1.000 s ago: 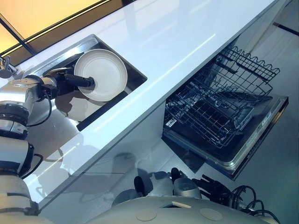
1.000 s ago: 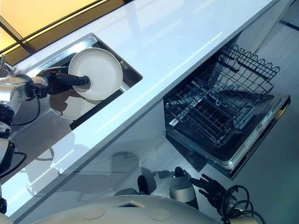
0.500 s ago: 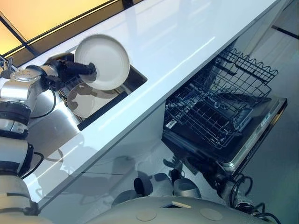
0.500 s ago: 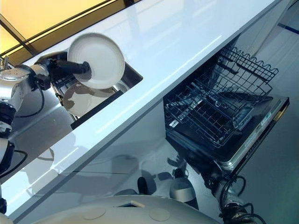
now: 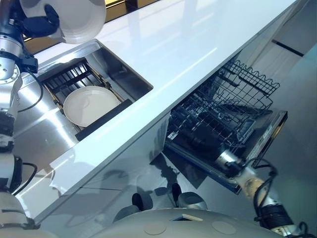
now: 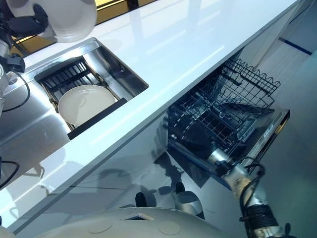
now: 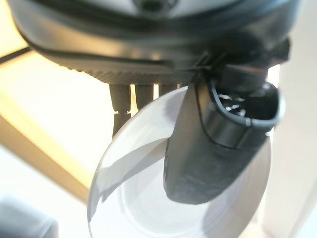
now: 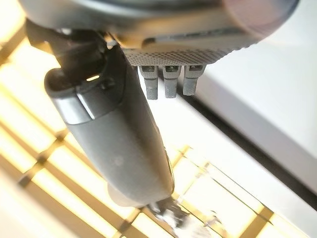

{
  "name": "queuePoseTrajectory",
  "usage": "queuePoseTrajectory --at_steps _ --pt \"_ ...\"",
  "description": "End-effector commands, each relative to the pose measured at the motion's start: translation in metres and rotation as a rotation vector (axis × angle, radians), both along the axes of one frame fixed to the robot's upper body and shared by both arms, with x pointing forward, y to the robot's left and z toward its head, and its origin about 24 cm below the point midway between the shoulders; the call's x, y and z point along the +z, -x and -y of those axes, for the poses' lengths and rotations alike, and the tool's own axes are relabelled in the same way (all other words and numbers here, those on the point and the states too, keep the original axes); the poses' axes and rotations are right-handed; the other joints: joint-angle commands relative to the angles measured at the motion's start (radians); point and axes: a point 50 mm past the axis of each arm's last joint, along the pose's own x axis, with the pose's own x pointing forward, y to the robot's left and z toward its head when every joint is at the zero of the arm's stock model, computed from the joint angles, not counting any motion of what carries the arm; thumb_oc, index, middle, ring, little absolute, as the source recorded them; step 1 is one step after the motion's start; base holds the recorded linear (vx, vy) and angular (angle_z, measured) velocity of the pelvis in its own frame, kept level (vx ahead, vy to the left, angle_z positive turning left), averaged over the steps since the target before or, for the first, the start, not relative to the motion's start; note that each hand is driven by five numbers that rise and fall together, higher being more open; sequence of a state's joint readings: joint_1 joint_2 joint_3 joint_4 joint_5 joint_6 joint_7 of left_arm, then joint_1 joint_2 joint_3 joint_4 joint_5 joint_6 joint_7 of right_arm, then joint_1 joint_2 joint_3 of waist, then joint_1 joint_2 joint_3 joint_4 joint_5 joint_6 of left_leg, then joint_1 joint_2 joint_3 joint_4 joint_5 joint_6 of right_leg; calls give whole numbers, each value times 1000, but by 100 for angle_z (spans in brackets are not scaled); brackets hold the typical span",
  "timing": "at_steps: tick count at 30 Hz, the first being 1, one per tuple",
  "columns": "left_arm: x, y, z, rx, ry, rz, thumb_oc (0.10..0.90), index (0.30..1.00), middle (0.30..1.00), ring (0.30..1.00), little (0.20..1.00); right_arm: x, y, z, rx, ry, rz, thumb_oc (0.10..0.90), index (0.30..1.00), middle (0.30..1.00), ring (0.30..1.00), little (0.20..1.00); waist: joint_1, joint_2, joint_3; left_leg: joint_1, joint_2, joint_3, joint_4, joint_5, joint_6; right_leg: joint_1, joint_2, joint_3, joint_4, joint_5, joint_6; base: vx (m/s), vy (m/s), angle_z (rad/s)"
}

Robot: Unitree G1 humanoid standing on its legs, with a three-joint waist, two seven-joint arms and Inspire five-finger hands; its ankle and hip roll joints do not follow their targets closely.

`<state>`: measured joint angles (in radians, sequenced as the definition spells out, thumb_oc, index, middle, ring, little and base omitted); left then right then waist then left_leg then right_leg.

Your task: Pick up plates and place into dishwasher.

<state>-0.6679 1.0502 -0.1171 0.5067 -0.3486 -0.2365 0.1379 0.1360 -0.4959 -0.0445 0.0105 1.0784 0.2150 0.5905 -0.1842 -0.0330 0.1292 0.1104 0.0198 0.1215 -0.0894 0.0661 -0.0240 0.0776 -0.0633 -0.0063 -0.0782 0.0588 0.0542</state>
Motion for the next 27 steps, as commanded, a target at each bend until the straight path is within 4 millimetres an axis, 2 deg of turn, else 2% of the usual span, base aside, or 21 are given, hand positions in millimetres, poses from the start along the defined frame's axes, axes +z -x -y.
queuePoseTrajectory --at_steps 1,3,4,6,8,11,13,17,22,27 --pt "64 32 12 -24 -119 357 100 300 300 300 200 89 -23 36 -338 58 413 800 900 900 900 900 -28 62 -67 5 -58 60 2 -107 51 -50 78 21 57 -44 38 0 0 0" --pt "58 40 26 -37 -149 388 100 300 300 300 200 128 -13 52 -623 302 644 800 900 900 900 900 -36 65 -64 9 -59 68 2 -110 54 -51 81 25 64 -49 34 3 18 -2" --pt "54 46 36 -49 -145 418 100 300 300 300 200 155 0 50 -775 441 839 800 900 900 900 900 -42 75 -61 19 -63 65 2 -119 61 -44 83 29 66 -59 32 -14 42 -4" --pt "46 49 49 -73 -148 430 100 300 300 300 200 179 9 38 -816 487 1042 800 900 900 900 900 -36 83 -66 18 -66 65 2 -116 65 -47 87 32 69 -58 26 -10 36 -9" --pt "38 46 67 -80 -198 450 100 300 300 300 200 196 3 16 -730 466 1142 800 900 900 900 900 -22 89 -71 21 -69 62 2 -115 67 -38 90 34 69 -62 22 7 10 -15" --pt "34 38 90 -127 -238 450 100 300 300 300 200 207 -16 -17 -532 468 1151 800 900 900 900 900 0 85 -72 24 -67 55 2 -110 62 -27 91 26 70 -67 18 -13 -20 -19" --pt "31 33 101 -174 -245 435 100 300 300 300 200 206 -26 -33 -414 502 1112 800 900 900 900 900 10 80 -73 24 -64 50 2 -104 57 -23 90 17 69 -69 17 -25 -33 -9" --pt "19 28 120 -278 -260 383 100 300 300 300 200 200 -42 -54 -256 515 1019 800 900 900 900 900 33 67 -80 23 -56 40 2 -95 48 -15 91 -2 66 -71 15 -7 -52 10" --pt "4 25 140 -376 -284 331 100 300 300 300 200 196 -49 -66 -219 502 993 800 900 900 900 900 49 59 -83 23 -52 29 2 -91 45 -9 93 -11 62 -70 14 0 -47 8" --pt "-5 23 154 -429 -305 311 100 300 300 300 200 201 -51 -73 -258 443 1019 800 900 900 900 900 56 56 -82 23 -50 27 2 -90 43 -5 93 -16 57 -67 16 3 -23 3"
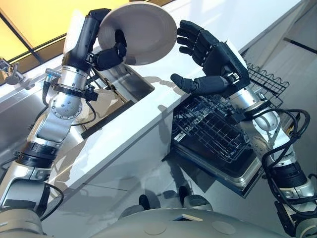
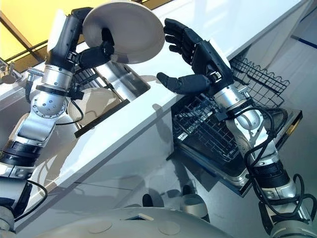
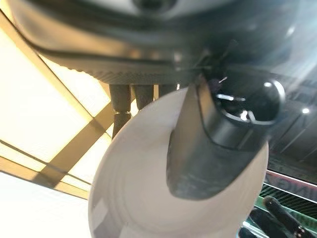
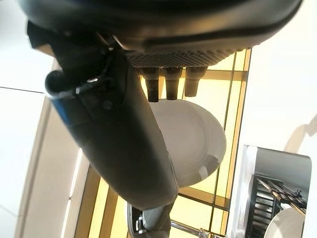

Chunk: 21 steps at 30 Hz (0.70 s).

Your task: Pick up plates and place into dishwasher.

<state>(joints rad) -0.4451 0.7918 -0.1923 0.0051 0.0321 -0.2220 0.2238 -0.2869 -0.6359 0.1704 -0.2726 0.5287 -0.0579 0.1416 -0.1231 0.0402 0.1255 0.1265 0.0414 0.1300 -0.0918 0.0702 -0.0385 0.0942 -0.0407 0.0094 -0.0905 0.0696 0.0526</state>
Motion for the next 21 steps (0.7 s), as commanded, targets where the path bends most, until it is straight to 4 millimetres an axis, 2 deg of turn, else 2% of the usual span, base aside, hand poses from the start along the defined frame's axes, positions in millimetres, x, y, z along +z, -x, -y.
queuePoseTrajectory --at_steps 1,12,21 --pt "50 7 28 -141 -36 243 100 300 300 300 200 59 5 -12 53 -145 298 800 900 900 900 900 -5 -17 -79 7 -72 19 4 -94 58 -22 71 -32 71 -77 18 0 0 0" --pt "31 11 57 -285 -82 159 100 300 300 300 200 51 -2 -22 72 -190 198 800 900 900 900 900 2 -22 -80 9 -67 16 4 -93 58 -20 73 -42 72 -77 21 10 -8 1" --pt "26 17 79 -402 -98 134 100 300 300 300 200 41 -6 -31 98 -236 119 800 900 900 900 900 5 -28 -76 11 -64 14 4 -91 60 -17 75 -47 75 -79 19 4 -3 0"
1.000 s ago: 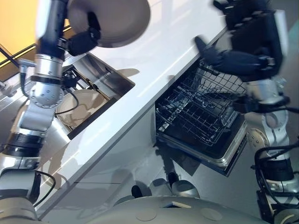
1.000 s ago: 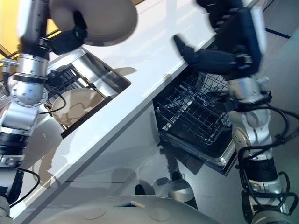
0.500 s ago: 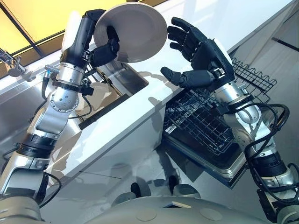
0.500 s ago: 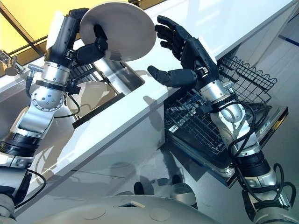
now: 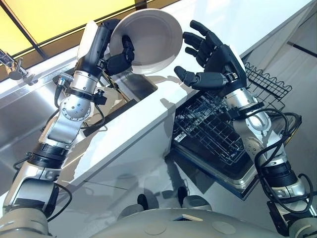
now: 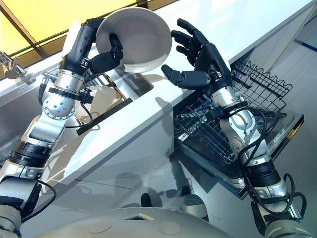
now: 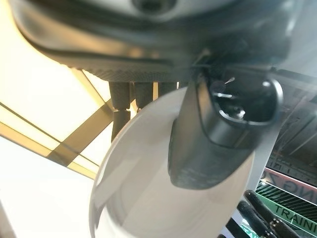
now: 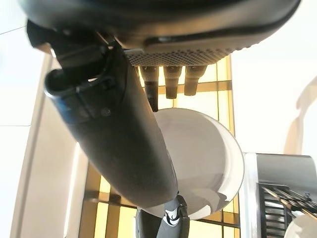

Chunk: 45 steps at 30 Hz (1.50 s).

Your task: Pick up plates and place into dishwasher.

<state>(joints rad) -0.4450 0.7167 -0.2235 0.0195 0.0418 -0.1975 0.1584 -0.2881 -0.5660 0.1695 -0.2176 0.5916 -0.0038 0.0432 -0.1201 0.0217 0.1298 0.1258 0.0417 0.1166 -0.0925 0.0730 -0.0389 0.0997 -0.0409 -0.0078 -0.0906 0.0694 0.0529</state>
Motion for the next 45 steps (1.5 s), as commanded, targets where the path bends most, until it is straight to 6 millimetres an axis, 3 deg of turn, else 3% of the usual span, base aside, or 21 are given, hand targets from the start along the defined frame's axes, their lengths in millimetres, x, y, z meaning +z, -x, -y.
queuePoseTrajectory --at_steps 1,12,16,25,33,37,39,45 --pt "42 23 65 -363 -89 241 100 300 300 300 200 57 4 -33 152 -112 257 800 900 900 900 900 2 -10 -79 12 -64 28 5 -94 60 -22 77 -31 74 -79 18 0 0 0" --pt "35 35 77 -413 -38 301 100 300 300 300 200 56 5 -35 102 -218 255 800 900 900 900 900 12 -9 -78 9 -60 19 5 -91 58 -19 77 -42 73 -80 16 7 -5 0" --pt "33 37 77 -416 -9 308 100 300 300 300 200 58 4 -31 70 -365 254 800 900 900 900 900 17 -9 -76 9 -59 17 5 -90 57 -17 77 -45 73 -80 15 0 0 0" --pt "29 33 74 -363 4 291 100 300 300 300 200 67 10 -38 75 -341 347 800 900 900 900 900 26 -6 -78 7 -60 10 5 -88 58 -14 76 -51 70 -82 14 0 0 0" --pt "22 26 67 -277 10 268 100 300 300 300 200 99 38 -34 -16 -264 745 800 900 900 900 900 34 -4 -82 9 -60 12 5 -90 55 -9 71 -64 61 -78 16 0 0 0" --pt "20 21 61 -233 20 253 100 300 300 300 200 117 63 -27 -109 -288 1064 800 900 900 900 900 36 -2 -86 9 -62 13 5 -90 55 -6 72 -60 52 -75 16 0 0 0" --pt "18 19 60 -220 22 247 100 300 300 300 200 125 76 -26 -201 -278 1234 800 900 900 900 900 38 1 -87 8 -60 12 5 -90 52 -7 73 -61 54 -75 17 0 0 0" --pt "16 16 52 -194 27 234 100 300 300 300 200 145 82 -1 -621 -323 1531 800 900 900 900 900 43 -1 -94 7 -60 4 5 -96 49 -2 73 -68 52 -79 16 -6 -1 0"
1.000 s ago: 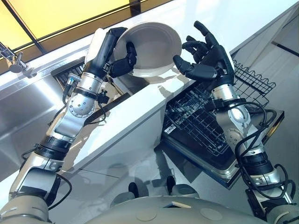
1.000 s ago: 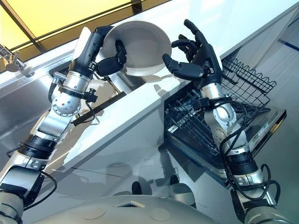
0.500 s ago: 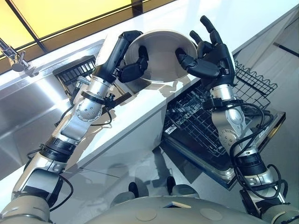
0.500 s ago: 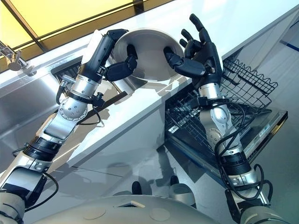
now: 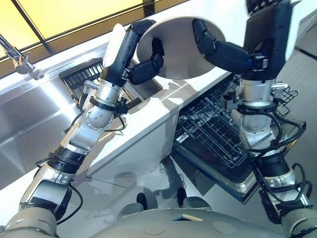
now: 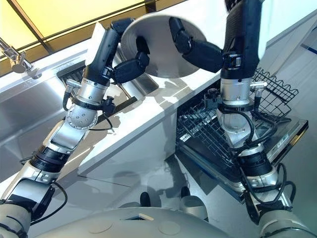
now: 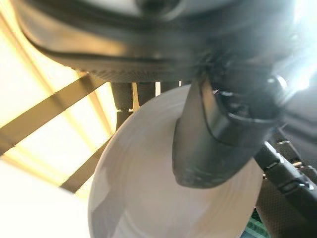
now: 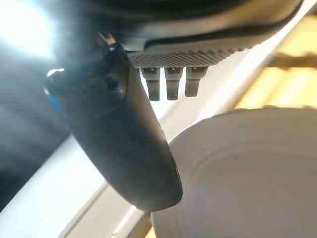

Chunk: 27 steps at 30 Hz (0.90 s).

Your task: Pick up plates and place into dishwasher.

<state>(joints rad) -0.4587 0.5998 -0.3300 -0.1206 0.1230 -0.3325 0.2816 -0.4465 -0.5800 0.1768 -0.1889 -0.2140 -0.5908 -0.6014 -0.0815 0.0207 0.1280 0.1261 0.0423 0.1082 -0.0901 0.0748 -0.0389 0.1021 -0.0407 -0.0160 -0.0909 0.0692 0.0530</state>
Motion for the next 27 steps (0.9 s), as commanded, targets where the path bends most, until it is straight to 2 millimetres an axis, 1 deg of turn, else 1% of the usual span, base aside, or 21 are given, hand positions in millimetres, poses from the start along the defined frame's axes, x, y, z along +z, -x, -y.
queuePoseTrajectory --at_steps 1,2,3,4,5,6,8,9,11,12,14,15,18,21,27 --pt "5 -10 -8 44 -58 13 100 300 300 300 200 76 42 14 4 -280 564 800 900 900 900 900 5 0 -91 2 -59 14 3 -88 48 -10 72 -63 55 -72 14 -44 -10 0" --pt "6 -11 -11 49 -55 12 100 300 300 300 200 81 22 25 33 -281 312 800 900 900 900 900 5 -1 -94 1 -58 13 3 -89 46 -12 72 -64 59 -75 14 -56 -14 0" --pt "7 -11 -14 53 -54 14 100 300 300 300 200 73 -5 36 74 -278 22 800 900 900 900 900 2 -2 -90 1 -57 13 5 -90 45 -12 70 -65 66 -79 14 -39 -17 1" --pt "8 -11 -19 64 -55 22 100 300 300 300 200 49 -32 46 148 -265 -310 800 900 900 900 900 -4 -5 -83 1 -56 13 6 -89 43 -13 68 -67 70 -80 17 -80 -21 0" --pt "16 -5 -27 86 -53 34 100 300 300 300 200 2 -44 51 317 -171 -648 800 900 900 900 900 -17 -13 -72 4 -59 16 6 -87 45 -13 64 -66 65 -75 22 -56 -13 0" --pt "18 -3 -29 92 -54 36 100 300 300 300 200 -5 -41 51 353 -150 -678 800 900 900 900 900 -21 -14 -74 5 -60 16 4 -91 46 -12 63 -64 60 -78 24 -68 -3 1" --pt "20 2 -44 125 -52 34 100 300 300 300 200 -39 -24 55 391 -68 -810 800 900 900 900 900 -36 -19 -82 -2 -55 21 3 -80 48 -27 63 -62 68 -74 22 0 0 0" --pt "17 2 -46 129 -53 31 100 300 300 300 200 -43 -24 54 409 -56 -828 800 900 900 900 900 -38 -22 -86 -1 -55 25 3 -81 49 -27 63 -61 67 -74 22 10 -23 -7" --pt "11 -2 -53 151 -55 28 100 300 300 300 200 -50 -26 51 514 -76 -865 800 900 900 900 900 -44 -27 -92 2 -55 32 3 -84 51 -24 67 -52 63 -70 20 17 -20 -10" --pt "11 -4 -53 154 -56 28 100 300 300 300 200 -50 -27 51 522 -79 -863 800 900 900 900 900 -45 -27 -93 4 -55 33 3 -85 51 -23 67 -52 62 -70 20 13 -15 -7" --pt "9 -9 -53 166 -57 30 100 300 300 300 200 -47 -32 45 560 -111 -839 800 900 900 900 900 -48 -28 -92 8 -55 37 3 -89 49 -18 69 -48 56 -67 19 0 0 0" --pt "9 -12 -51 173 -57 29 100 300 300 300 200 -44 -34 38 591 -136 -817 800 900 900 900 900 -49 -25 -93 10 -55 40 3 -90 48 -17 69 -47 54 -66 20 0 0 0" --pt "8 -16 -47 175 -50 27 100 300 300 300 200 -38 -38 26 642 -195 -791 800 900 900 900 900 -45 -19 -92 11 -55 43 3 -93 47 -14 67 -48 51 -66 21 0 0 0" --pt "6 -16 -44 168 -45 22 100 300 300 300 200 -36 -41 19 692 -239 -788 800 900 900 900 900 -37 -17 -94 10 -56 43 3 -93 48 -13 65 -52 48 -65 21 0 0 0" --pt "1 -15 -38 150 -54 9 100 300 300 300 200 -37 -45 11 758 -316 -812 800 900 900 900 900 -25 -20 -97 7 -56 41 3 -91 50 -13 63 -60 44 -63 22 0 0 0"
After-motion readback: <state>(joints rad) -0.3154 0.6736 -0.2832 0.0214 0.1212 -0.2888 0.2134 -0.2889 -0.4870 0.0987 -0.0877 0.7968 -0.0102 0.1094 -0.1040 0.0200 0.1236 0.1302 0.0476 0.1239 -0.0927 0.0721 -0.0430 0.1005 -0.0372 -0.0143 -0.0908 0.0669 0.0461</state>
